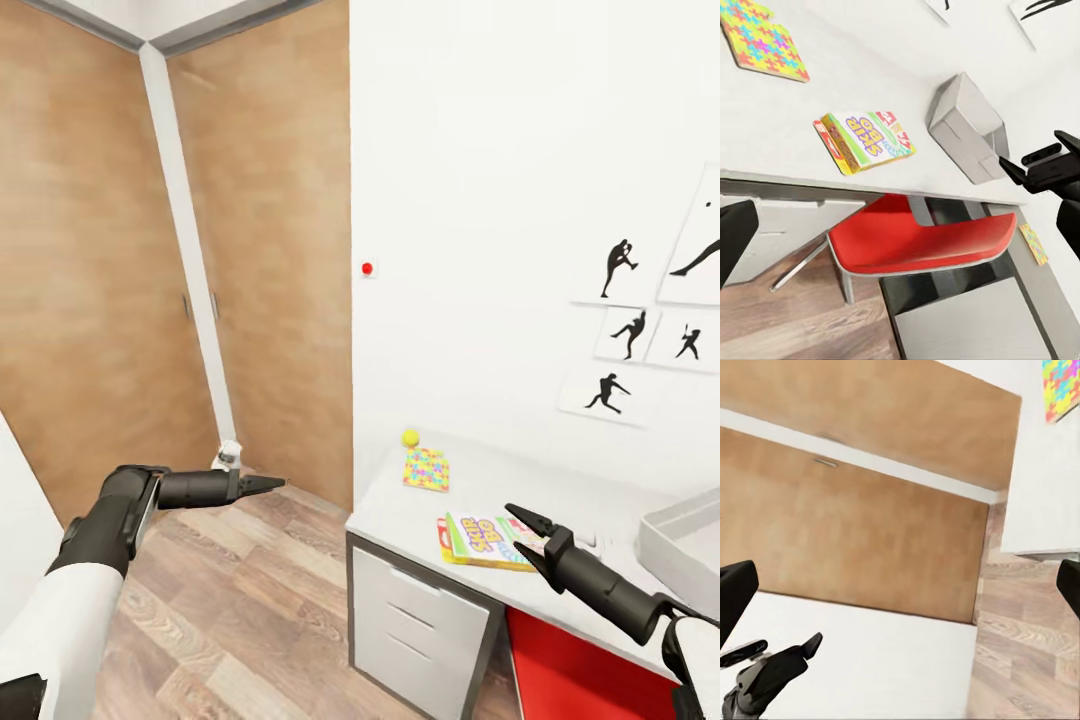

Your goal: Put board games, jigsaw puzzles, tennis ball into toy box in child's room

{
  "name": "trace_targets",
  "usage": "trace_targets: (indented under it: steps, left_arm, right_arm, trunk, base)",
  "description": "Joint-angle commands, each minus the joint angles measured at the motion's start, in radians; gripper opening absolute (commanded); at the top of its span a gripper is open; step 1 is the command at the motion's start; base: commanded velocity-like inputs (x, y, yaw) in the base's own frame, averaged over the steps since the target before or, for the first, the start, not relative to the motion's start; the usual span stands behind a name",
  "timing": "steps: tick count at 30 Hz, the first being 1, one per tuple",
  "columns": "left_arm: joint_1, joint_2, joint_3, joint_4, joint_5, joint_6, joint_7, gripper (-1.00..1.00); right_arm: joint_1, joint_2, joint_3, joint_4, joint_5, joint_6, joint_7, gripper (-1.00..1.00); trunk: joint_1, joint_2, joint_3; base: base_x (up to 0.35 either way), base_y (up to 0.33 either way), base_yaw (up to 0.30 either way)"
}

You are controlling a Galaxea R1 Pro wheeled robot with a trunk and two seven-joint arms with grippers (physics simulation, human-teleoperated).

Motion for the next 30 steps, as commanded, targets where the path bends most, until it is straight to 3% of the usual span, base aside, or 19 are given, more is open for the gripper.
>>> trace_targets:
  steps: [1,8,12,21,30]
  left_arm:
    - [-0.001,-0.001,0.003,-0.001,-0.011,0.01,-0.009,1.0]
    - [-0.001,0.0,0.004,-0.001,-0.012,0.011,-0.009,1.0]
    - [-0.001,0.001,0.004,-0.001,-0.012,0.011,-0.009,1.0]
    - [-0.001,0.008,0.003,-0.001,-0.012,0.011,-0.007,1.0]
    - [-0.001,0.017,0.006,-0.001,-0.015,0.013,0.001,1.0]
  right_arm:
    - [-0.003,0.0,0.007,0.0,0.012,0.005,0.01,1.0]
    - [-0.015,-0.012,0.103,0.001,0.021,-0.083,0.009,1.0]
    - [-0.017,-0.013,0.125,0.001,0.051,-0.103,0.009,1.0]
    - [-0.02,-0.004,0.136,0.003,0.168,-0.114,0.007,1.0]
    - [-0.021,-0.007,0.137,0.005,0.184,-0.118,0.006,1.0]
  trunk:
    - [0.0,-0.002,-0.002]
    - [0.0,-0.002,-0.002]
    - [0.0,-0.002,-0.002]
    - [0.0,-0.002,-0.002]
    - [0.0,-0.002,-0.002]
  base:
    - [-0.077,0.067,0.288]
    - [-0.086,0.094,0.288]
    - [-0.107,0.139,0.289]
    - [-0.022,0.028,0.289]
    - [-0.002,0.002,0.289]
